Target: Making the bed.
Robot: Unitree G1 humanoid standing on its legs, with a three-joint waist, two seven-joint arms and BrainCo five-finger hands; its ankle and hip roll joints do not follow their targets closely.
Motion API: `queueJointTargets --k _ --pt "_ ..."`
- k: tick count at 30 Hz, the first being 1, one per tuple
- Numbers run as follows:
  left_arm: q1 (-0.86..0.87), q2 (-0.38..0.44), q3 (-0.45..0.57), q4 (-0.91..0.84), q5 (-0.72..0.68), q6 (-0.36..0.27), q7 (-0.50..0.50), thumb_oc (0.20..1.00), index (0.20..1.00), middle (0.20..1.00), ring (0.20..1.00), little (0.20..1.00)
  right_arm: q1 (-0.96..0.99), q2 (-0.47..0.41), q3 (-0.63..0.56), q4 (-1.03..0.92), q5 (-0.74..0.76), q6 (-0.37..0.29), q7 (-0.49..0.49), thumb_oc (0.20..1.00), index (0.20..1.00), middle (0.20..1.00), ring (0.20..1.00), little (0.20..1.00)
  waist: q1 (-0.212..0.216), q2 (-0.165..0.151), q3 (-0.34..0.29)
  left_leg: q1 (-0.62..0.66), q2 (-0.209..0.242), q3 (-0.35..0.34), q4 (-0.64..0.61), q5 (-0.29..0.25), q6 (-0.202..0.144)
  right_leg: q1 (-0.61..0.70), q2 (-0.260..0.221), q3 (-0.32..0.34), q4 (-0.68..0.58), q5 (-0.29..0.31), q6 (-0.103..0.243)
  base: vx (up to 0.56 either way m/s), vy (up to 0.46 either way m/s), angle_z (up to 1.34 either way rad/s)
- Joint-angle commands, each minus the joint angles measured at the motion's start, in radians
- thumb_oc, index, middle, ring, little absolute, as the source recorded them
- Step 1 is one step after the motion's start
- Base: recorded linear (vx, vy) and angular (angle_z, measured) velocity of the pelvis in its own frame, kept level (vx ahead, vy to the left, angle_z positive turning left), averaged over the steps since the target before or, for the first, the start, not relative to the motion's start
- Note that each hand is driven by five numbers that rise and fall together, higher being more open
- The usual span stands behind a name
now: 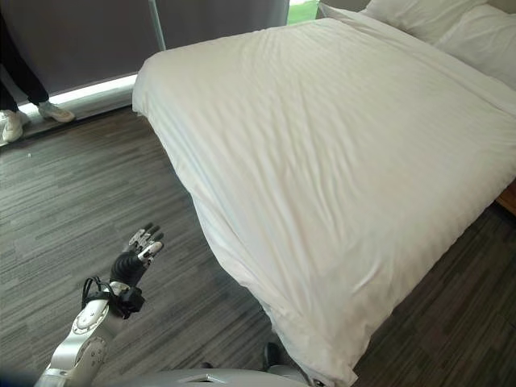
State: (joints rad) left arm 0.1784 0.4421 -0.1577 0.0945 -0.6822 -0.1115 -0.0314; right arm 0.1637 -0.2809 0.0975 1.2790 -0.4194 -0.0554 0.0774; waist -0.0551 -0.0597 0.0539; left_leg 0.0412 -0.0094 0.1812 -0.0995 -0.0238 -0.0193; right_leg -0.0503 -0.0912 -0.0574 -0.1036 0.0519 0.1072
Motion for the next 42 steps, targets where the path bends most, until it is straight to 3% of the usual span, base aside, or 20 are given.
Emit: queueJointTargets --k 1,2,3,4,6,9,10,14,16,17,18,19,20,23,24,26,27,30,37,42 --pt "-0.102 -0.019 0.047 -0.064 0.022 -0.027 -0.034 1.000 1.000 1.000 1.000 1.000 0.132 -0.164 -0.021 0.253 0.117 0.172 -0.009 1.000 1.000 1.000 1.000 1.000 -0.047 0.054 0.088 0.007 -0.017 0.000 0.012 -0.079 0.066 0.037 0.082 -0.021 0.016 -0.068 -0.042 -0.02 0.001 -0.05" --pt "-0.129 -0.013 0.036 -0.074 0.017 -0.028 -0.039 1.000 1.000 1.000 1.000 1.000 0.083 -0.298 -0.203 0.271 0.316 0.157 -0.059 1.000 1.000 1.000 1.000 1.000 -0.055 0.050 0.087 0.009 -0.017 0.002 0.012 -0.081 0.066 0.039 0.082 -0.019 0.016 -0.066 -0.039 -0.03 -0.004 -0.04" --pt "-0.147 -0.011 0.030 -0.081 0.012 -0.031 -0.034 1.000 1.000 1.000 1.000 1.000 0.063 -0.348 -0.269 0.265 0.408 0.148 -0.068 1.000 1.000 1.000 1.000 1.000 -0.058 0.048 0.087 0.010 -0.017 0.005 0.012 -0.081 0.066 0.038 0.082 -0.017 0.016 -0.064 -0.038 -0.03 -0.005 -0.07" --pt "-0.148 -0.011 0.030 -0.080 0.012 -0.031 -0.034 1.000 1.000 1.000 1.000 1.000 0.063 -0.348 -0.270 0.264 0.408 0.148 -0.068 1.000 1.000 1.000 1.000 1.000 -0.057 0.048 0.086 0.008 -0.017 0.006 0.012 -0.080 0.066 0.037 0.082 -0.016 0.016 -0.063 -0.038 -0.02 0.004 -0.05" --pt "-0.171 -0.019 0.011 -0.089 0.011 -0.037 -0.004 1.000 1.000 1.000 1.000 1.000 -0.005 -0.417 -0.347 0.164 0.577 0.088 -0.146 1.000 1.000 1.000 1.000 1.000 -0.061 0.045 0.085 0.008 -0.016 0.013 0.012 -0.080 0.067 0.034 0.083 -0.006 0.016 -0.056 -0.038 -0.03 0.008 -0.10" --pt "-0.159 -0.035 0.027 -0.091 0.026 -0.053 0.015 1.000 1.000 1.000 1.000 1.000 0.066 -0.480 -0.426 -0.296 0.596 0.022 -0.205 1.000 1.000 1.000 1.000 1.000 -0.081 0.042 0.077 0.010 -0.014 0.028 0.012 -0.081 0.066 0.028 0.088 0.016 0.016 -0.050 -0.037 -0.02 0.008 -0.31" --pt "-0.143 -0.051 0.050 -0.089 0.021 -0.059 0.021 1.000 1.000 1.000 1.000 1.000 0.112 -0.484 -0.513 -0.588 0.591 -0.018 -0.252 1.000 1.000 1.000 1.000 1.000 -0.096 0.044 0.073 0.011 -0.014 0.035 0.012 -0.082 0.067 0.026 0.090 0.026 0.016 -0.047 -0.037 0.00 0.000 -0.25" --pt "-0.120 -0.067 0.060 -0.092 0.014 -0.051 0.022 1.000 1.000 1.000 1.000 1.000 0.084 -0.402 -0.593 -0.948 0.661 -0.093 -0.263 1.000 1.000 1.000 1.000 1.000 -0.092 0.051 0.063 0.012 -0.015 0.032 0.012 -0.081 0.072 0.026 0.091 0.024 0.016 -0.047 -0.040 -0.01 -0.013 -0.27" --pt "-0.114 -0.067 0.057 -0.095 0.012 -0.046 0.017 1.000 1.000 1.000 1.000 1.000 0.067 -0.371 -0.581 -1.007 0.690 -0.113 -0.255 1.000 1.000 1.000 1.000 1.000 -0.088 0.051 0.062 0.011 -0.016 0.032 0.012 -0.079 0.072 0.025 0.091 0.021 0.016 -0.048 -0.041 -0.01 -0.011 0.04" --pt "-0.105 -0.065 0.055 -0.103 0.008 -0.042 0.012 1.000 1.000 1.000 1.000 1.000 0.051 -0.341 -0.558 -1.057 0.733 -0.129 -0.231 1.000 1.000 1.000 1.000 1.000 -0.084 0.051 0.063 0.012 -0.016 0.029 0.012 -0.079 0.072 0.028 0.091 0.019 0.016 -0.050 -0.042 -0.02 -0.030 0.12" --pt "-0.098 -0.059 0.051 -0.111 0.007 -0.037 0.008 1.000 1.000 1.000 1.000 1.000 0.033 -0.292 -0.484 -1.176 0.816 -0.146 -0.154 0.489 0.489 0.489 0.489 0.489 -0.075 0.052 0.065 0.012 -0.016 0.027 0.012 -0.077 0.071 0.030 0.091 0.014 0.016 -0.050 -0.043 -0.04 -0.042 0.09" --pt "-0.093 -0.054 0.048 -0.111 0.006 -0.033 0.000 1.000 1.000 1.000 1.000 1.000 0.030 -0.276 -0.445 -1.202 0.857 -0.150 -0.111 0.285 0.285 0.285 0.285 0.285 -0.067 0.051 0.066 0.008 -0.017 0.026 0.012 -0.073 0.070 0.027 0.090 0.013 0.016 -0.050 -0.044 -0.05 -0.045 0.05" --pt "-0.086 -0.048 0.042 -0.117 0.004 -0.032 -0.004 1.000 1.000 1.000 1.000 1.000 0.018 -0.255 -0.385 -1.244 0.906 -0.153 -0.081 0.200 0.200 0.200 0.200 0.200 -0.060 0.051 0.069 0.008 -0.017 0.022 0.012 -0.071 0.069 0.028 0.090 0.009 0.016 -0.050 -0.044 -0.05 -0.041 -0.01" --pt "-0.072 -0.042 0.035 -0.125 0.000 -0.028 -0.015 1.000 1.000 1.000 1.000 1.000 0.008 -0.210 -0.287 -1.293 1.017 -0.135 -0.001 0.200 0.200 0.200 0.200 0.200 -0.046 0.049 0.072 0.002 -0.019 0.018 0.012 -0.064 0.068 0.026 0.088 0.004 0.016 -0.049 -0.046 -0.02 -0.021 0.05" --pt "-0.064 -0.039 0.028 -0.122 -0.002 -0.026 -0.025 1.000 1.000 1.000 1.000 1.000 -0.001 -0.192 -0.165 -1.280 1.076 -0.103 0.061 0.200 0.200 0.200 0.200 0.200 -0.030 0.052 0.078 0.000 -0.020 0.014 0.012 -0.060 0.066 0.027 0.086 -0.005 0.016 -0.049 -0.046 -0.05 -0.050 0.11" --pt "-0.062 -0.038 0.025 -0.122 -0.003 -0.025 -0.030 1.000 1.000 1.000 1.000 1.000 -0.006 -0.182 -0.109 -1.259 1.101 -0.079 0.081 0.200 0.200 0.200 0.200 0.200 -0.022 0.053 0.079 -0.004 -0.021 0.014 0.012 -0.057 0.066 0.024 0.084 -0.008 0.016 -0.048 -0.046 -0.04 -0.034 0.09" --pt "-0.060 -0.036 0.019 -0.121 -0.001 -0.024 -0.029 1.000 1.000 1.000 1.000 1.000 -0.021 -0.160 0.011 -1.252 1.148 -0.040 0.109 0.200 0.200 0.200 0.200 0.200 -0.006 0.058 0.089 -0.006 -0.022 0.012 0.012 -0.052 0.064 0.023 0.082 -0.013 0.016 -0.045 -0.046 -0.05 -0.024 0.14" --pt "-0.059 -0.037 0.028 -0.114 0.011 -0.026 -0.031 1.000 1.000 1.000 1.000 1.000 -0.018 -0.167 0.156 -1.264 1.155 0.023 0.195 0.200 0.200 0.200 0.200 0.200 0.014 0.064 0.097 -0.018 -0.023 0.011 0.012 -0.044 0.060 0.014 0.080 -0.019 0.016 -0.043 -0.046 -0.04 -0.024 0.11" --pt "-0.042 -0.049 0.046 -0.107 0.028 -0.051 -0.040 1.000 1.000 1.000 1.000 1.000 0.015 -0.201 0.266 -1.212 1.063 0.056 0.268 0.200 0.200 0.200 0.200 0.200 0.024 0.075 0.110 -0.027 -0.025 0.006 0.012 -0.038 0.057 0.011 0.075 -0.033 0.016 -0.045 -0.045 -0.01 -0.008 0.02" --pt "-0.064 -0.051 0.037 -0.104 0.011 -0.069 -0.032 1.000 1.000 1.000 1.000 1.000 -0.080 -0.212 0.236 -1.011 0.904 0.014 0.185 0.200 0.200 0.200 0.200 0.200 0.029 0.090 0.147 -0.056 -0.027 -0.004 0.012 -0.024 0.056 -0.015 0.070 -0.042 0.016 -0.035 -0.046 -0.05 -0.006 0.00"
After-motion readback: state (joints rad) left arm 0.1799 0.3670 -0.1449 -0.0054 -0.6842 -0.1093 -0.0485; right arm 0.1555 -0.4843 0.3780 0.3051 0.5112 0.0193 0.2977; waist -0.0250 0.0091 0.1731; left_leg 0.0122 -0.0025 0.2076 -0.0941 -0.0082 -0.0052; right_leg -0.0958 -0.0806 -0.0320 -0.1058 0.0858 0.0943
